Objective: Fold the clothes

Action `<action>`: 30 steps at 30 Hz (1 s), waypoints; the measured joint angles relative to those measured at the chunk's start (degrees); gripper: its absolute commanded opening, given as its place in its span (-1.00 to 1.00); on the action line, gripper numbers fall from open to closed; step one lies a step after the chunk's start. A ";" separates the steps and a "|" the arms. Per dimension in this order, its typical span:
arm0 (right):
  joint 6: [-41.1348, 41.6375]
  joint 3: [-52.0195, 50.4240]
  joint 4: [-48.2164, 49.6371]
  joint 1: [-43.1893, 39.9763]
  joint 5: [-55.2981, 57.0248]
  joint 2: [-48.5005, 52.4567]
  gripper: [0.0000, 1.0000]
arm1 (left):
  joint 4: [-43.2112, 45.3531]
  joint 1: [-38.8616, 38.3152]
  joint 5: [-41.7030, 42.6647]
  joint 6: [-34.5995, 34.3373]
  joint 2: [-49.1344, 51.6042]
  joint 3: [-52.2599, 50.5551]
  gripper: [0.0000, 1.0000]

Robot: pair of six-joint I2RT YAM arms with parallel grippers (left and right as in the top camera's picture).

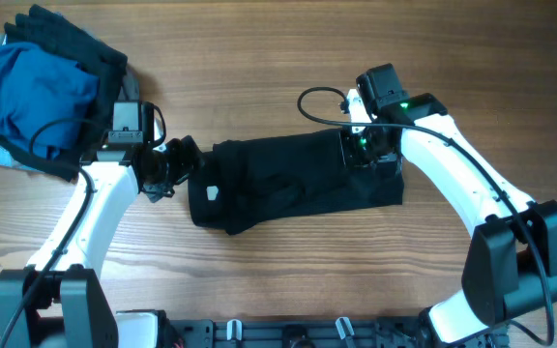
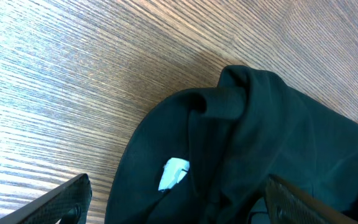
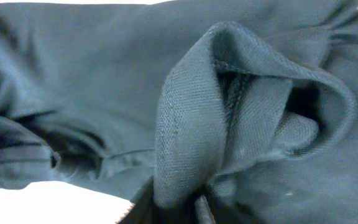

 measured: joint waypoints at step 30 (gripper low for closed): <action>1.70 0.00 4.48 0.26 -4.13 7.50 0.07 | -0.39 0.00 0.00 0.00 0.00 0.00 0.79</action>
